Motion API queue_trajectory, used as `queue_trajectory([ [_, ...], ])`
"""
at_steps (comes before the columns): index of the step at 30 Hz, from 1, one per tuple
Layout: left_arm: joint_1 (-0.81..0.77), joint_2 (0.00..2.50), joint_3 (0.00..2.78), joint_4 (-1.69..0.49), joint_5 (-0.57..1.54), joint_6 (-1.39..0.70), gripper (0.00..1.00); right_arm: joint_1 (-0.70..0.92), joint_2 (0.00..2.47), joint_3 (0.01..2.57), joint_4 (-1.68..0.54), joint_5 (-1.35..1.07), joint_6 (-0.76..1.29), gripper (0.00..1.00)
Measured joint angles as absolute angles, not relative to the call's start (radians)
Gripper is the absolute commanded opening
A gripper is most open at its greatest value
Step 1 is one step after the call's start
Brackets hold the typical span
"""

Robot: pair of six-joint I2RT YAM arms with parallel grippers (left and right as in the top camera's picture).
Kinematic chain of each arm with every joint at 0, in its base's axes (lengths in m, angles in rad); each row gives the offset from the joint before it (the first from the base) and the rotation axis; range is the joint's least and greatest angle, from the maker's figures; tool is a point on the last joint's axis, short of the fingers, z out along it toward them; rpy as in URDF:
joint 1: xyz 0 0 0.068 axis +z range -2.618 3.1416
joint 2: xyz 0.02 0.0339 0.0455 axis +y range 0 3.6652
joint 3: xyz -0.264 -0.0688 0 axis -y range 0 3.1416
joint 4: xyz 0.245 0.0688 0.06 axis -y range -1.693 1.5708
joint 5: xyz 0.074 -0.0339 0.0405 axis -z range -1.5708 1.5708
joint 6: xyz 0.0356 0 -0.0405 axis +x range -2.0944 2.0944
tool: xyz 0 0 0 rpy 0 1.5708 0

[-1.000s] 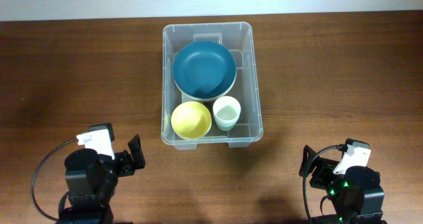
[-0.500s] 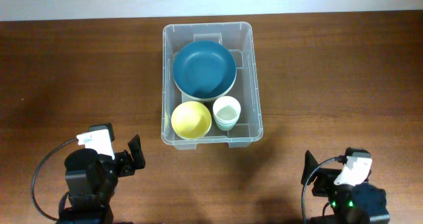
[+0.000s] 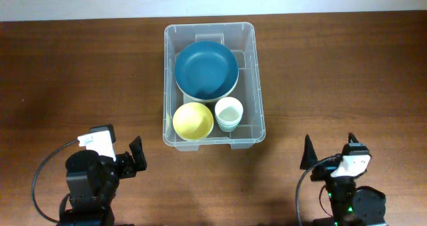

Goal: Pack container

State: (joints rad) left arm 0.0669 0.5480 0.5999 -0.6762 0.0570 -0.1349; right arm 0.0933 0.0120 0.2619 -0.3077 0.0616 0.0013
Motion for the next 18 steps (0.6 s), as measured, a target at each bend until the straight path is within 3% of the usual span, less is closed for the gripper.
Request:
queue_trajectory([
  [8, 0.067, 0.548, 0.600, -0.675, 0.057, -0.135, 1.00, 0.093, 0.012, 0.035, 0.102, 0.039, -0.129, 0.99],
  [18, 0.067, 0.548, 0.600, -0.675, 0.057, -0.135, 1.00, 0.072, 0.012, 0.010, -0.073, -0.009, -0.168, 0.99],
])
